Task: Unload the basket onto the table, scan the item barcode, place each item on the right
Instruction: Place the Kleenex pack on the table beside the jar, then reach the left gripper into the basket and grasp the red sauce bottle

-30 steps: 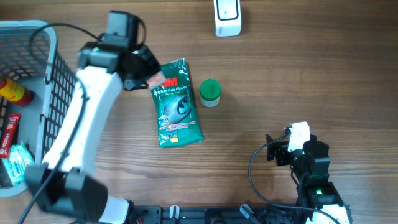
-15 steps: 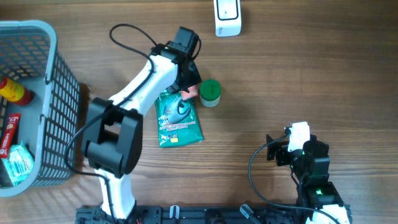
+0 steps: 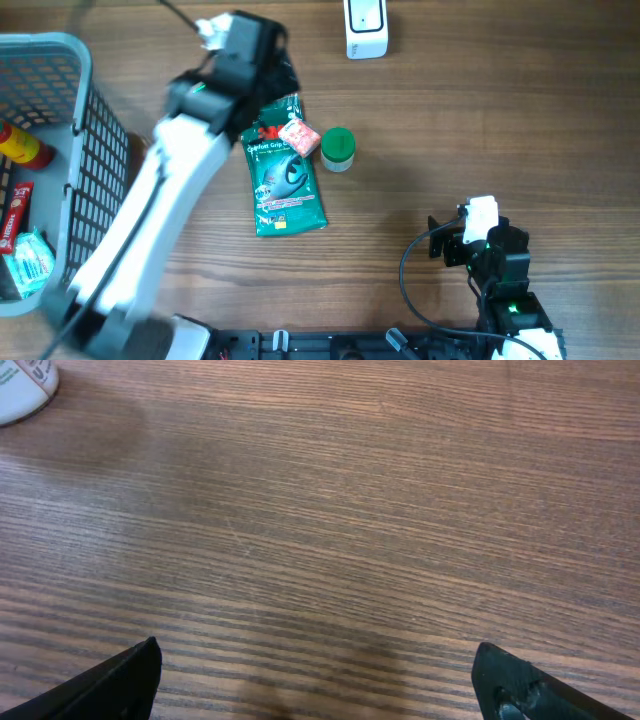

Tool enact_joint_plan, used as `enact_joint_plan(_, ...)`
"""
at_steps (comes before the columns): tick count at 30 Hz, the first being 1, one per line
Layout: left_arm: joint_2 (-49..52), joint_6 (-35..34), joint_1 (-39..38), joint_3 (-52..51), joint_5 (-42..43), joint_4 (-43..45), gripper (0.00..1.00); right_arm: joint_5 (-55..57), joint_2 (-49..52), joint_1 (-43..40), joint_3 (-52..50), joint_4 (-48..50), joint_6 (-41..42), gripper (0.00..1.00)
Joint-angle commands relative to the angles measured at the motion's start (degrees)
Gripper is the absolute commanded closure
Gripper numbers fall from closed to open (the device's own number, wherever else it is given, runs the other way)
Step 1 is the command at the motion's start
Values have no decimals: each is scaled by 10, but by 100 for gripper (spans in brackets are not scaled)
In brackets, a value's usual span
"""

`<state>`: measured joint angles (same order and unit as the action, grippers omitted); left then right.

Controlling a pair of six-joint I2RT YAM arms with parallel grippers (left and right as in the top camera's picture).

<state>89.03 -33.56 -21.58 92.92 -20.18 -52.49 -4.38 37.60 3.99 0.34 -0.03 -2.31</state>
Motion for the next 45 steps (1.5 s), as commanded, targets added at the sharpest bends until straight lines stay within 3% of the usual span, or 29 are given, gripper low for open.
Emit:
enact_joint_plan(1,-110,16,49,10,-139,-5,0,6,-2,2,0,1,-6,0)
enact_joint_plan(9,-181,-3,330,9,-130,-43,0,6,-2,2,0,1,-6,0)
enact_joint_plan(13,-169,-8,462,9,-46,-48,0,6,-2,2,0,1,-6,0)
enact_joint_plan(19,-123,-29,583,9,17,-48,0,6,-2,2,0,1,-6,0)
enact_joint_plan(29,-22,-29,597,9,35,-29,0,6,-2,2,0,1,-6,0)
enact_joint_plan(40,71,6,597,9,34,71,0,6,-2,2,0,1,-6,0)
enact_joint_plan(45,117,1,597,9,35,61,0,6,-2,2,0,1,-6,0)
